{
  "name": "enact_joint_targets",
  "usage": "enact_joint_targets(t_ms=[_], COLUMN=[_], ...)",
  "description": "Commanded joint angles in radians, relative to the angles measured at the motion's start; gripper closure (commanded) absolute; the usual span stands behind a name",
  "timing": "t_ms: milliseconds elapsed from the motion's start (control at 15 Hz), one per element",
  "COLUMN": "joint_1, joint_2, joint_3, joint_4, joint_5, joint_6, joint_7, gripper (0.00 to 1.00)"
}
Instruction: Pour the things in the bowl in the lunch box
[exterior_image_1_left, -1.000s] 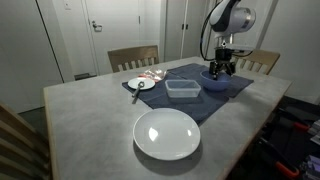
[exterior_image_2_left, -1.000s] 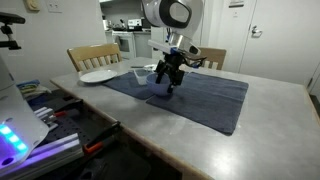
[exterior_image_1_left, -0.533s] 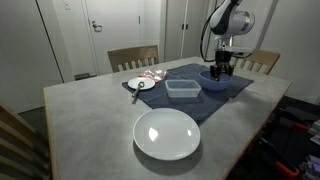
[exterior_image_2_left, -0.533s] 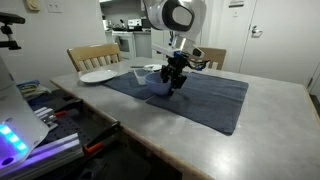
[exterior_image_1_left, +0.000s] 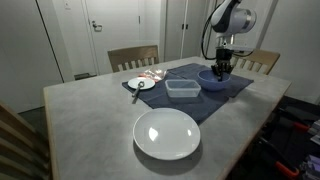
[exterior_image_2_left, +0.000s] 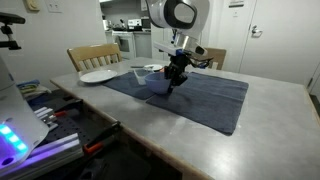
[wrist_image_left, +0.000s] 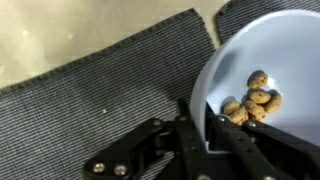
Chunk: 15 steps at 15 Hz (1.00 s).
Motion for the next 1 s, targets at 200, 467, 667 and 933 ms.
enact_joint_targets(t_ms=[200, 467, 667, 933], joint_1=[-0.002, 0.003, 0.011, 0.025], joint_2=[-0.020, -0.043, -0.054, -0.071], joint_3=[0.001, 0.005, 0.005, 0.007], joint_4=[-0.004, -0.011, -0.014, -0.015], joint_5=[-0.002, -0.009, -0.022, -0.035], joint_6=[0.017, 0.011, 0.011, 0.021], joint_7=[-0.003, -0.015, -0.013, -0.010], gripper=[0.98, 0.98, 0.98, 0.98])
